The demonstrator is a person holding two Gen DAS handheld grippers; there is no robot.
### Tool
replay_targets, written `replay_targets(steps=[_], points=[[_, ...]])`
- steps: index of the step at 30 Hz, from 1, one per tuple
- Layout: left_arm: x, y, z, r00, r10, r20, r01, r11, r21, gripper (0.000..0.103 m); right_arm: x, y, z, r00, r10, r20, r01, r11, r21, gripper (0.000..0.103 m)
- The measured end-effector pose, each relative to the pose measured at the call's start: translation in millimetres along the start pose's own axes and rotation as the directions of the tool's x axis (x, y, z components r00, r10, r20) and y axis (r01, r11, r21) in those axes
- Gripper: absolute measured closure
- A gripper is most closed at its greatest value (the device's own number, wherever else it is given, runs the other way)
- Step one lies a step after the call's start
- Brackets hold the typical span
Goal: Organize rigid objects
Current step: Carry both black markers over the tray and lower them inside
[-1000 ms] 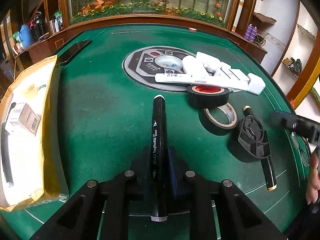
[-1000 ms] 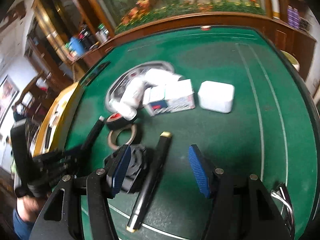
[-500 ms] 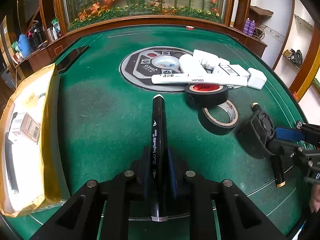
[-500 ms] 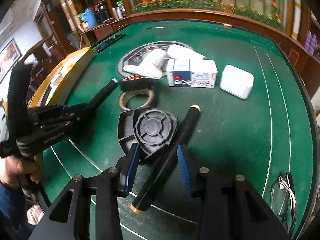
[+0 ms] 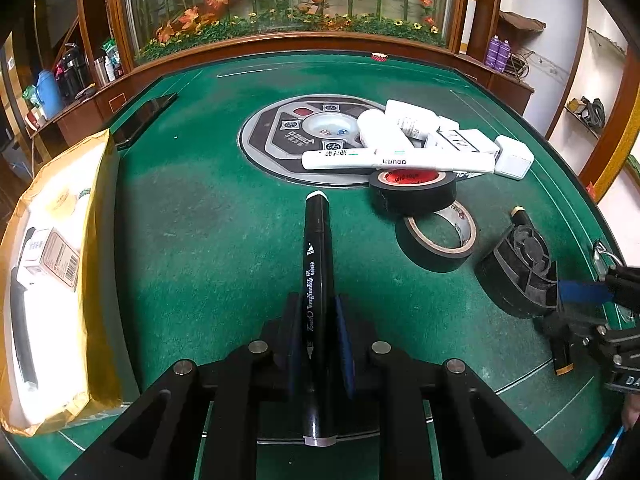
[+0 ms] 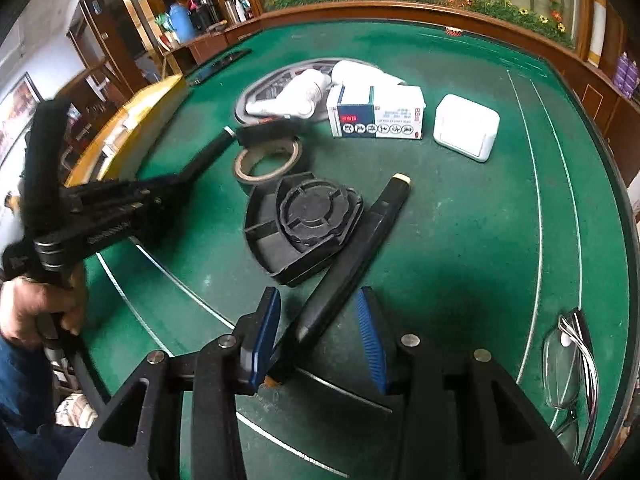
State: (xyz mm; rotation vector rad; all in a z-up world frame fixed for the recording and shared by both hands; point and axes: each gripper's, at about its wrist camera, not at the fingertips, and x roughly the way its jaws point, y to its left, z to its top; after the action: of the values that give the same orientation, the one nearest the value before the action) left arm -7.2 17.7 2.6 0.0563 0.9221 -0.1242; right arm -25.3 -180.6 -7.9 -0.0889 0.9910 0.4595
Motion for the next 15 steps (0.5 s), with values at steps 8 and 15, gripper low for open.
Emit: replay_targets(steps=[8, 15], points=[[5, -3, 8, 1.000, 0.005, -0.013, -0.005, 1.000, 0.008, 0.076, 1, -29, 7, 0.992, -0.120, 0.041, 0.118, 0.991, 0.061, 0.089], [2, 1, 4, 0.999, -0.039, 0.012, 0.039, 0.999, -0.024, 0.089, -8, -46, 4, 0.994, -0.073, 0.086, 0.058, 0.985, 0.162, 0.089]])
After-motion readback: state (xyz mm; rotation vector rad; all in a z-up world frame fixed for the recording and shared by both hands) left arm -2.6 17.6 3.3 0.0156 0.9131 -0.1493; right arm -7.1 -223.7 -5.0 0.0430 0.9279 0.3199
